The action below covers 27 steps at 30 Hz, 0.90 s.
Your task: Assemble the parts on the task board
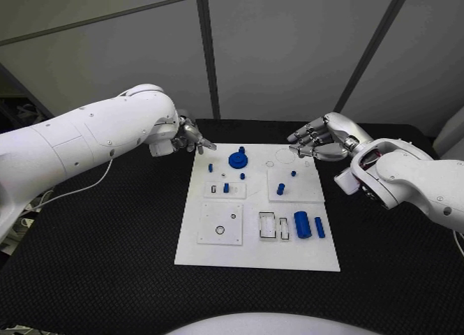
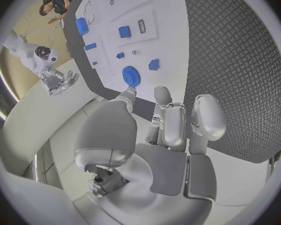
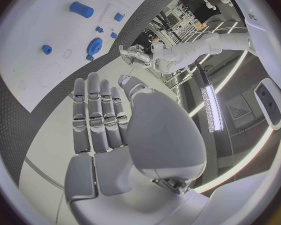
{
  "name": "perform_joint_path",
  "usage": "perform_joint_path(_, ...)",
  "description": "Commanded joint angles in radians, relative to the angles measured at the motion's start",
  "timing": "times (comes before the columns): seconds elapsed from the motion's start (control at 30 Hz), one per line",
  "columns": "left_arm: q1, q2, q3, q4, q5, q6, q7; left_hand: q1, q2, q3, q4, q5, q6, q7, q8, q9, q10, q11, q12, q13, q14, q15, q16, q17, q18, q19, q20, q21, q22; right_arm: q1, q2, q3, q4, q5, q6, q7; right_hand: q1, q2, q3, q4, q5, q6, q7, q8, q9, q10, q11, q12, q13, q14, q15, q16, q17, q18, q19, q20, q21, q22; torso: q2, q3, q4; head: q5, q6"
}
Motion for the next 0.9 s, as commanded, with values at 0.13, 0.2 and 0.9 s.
perform_joint_path(0.13,-0.006,0.024,-0.009,-0.035,-0.046,0.069,0.006,0.016,0.006,-0.017,0.007,0.004,0.013,0.001,-0.007,-0.007,0.011,0.0,0.008,0.003,0.031,0.003,0.005,0.001,-0.002,0.01,-0.001,0.008,0.007,0.002,0.003,0.001,0.002,-0.004,0.009,0.003,-0.005,0.002,0.003,-0.004,0.003,0.006,-0.002,0.002,0.001,-0.004,0.002,-0.007,-0.002,0.009,0.001,-0.004,0.001,0.012,0.009,-0.001,-0.005,-0.001,-0.001,0.0,0.0011,-0.001,-0.002)
perform_joint_path(0.2,-0.009,0.029,-0.011,-0.04,-0.047,0.073,0.006,0.017,0.008,-0.023,0.011,0.004,0.015,0.0,-0.007,-0.009,0.012,0.0,0.01,0.003,0.032,0.003,0.006,0.002,-0.003,0.011,-0.001,0.01,0.01,0.002,0.004,0.001,0.002,-0.004,0.009,0.003,-0.005,0.002,0.003,-0.004,0.003,0.006,-0.002,0.002,0.001,-0.004,0.002,-0.007,-0.002,0.009,0.001,-0.004,0.001,0.012,0.009,-0.001,-0.005,-0.001,-0.001,0.0003,0.0014,-0.002,-0.002)
perform_joint_path(0.9,-0.028,0.051,-0.019,-0.05,-0.048,0.114,0.007,0.054,0.028,-0.053,0.022,0.006,0.033,-0.004,-0.011,-0.029,0.013,-0.003,0.02,0.003,0.032,0.001,0.006,0.002,-0.005,0.016,-0.003,0.019,0.023,0.002,0.009,0.001,0.001,-0.005,0.011,0.003,-0.006,0.002,0.003,-0.004,0.004,0.004,-0.001,0.001,0.0,-0.004,0.003,-0.009,-0.004,0.009,0.001,-0.006,0.001,0.012,0.01,-0.001,-0.006,-0.002,0.0,0.0002,0.001,-0.004,-0.006)
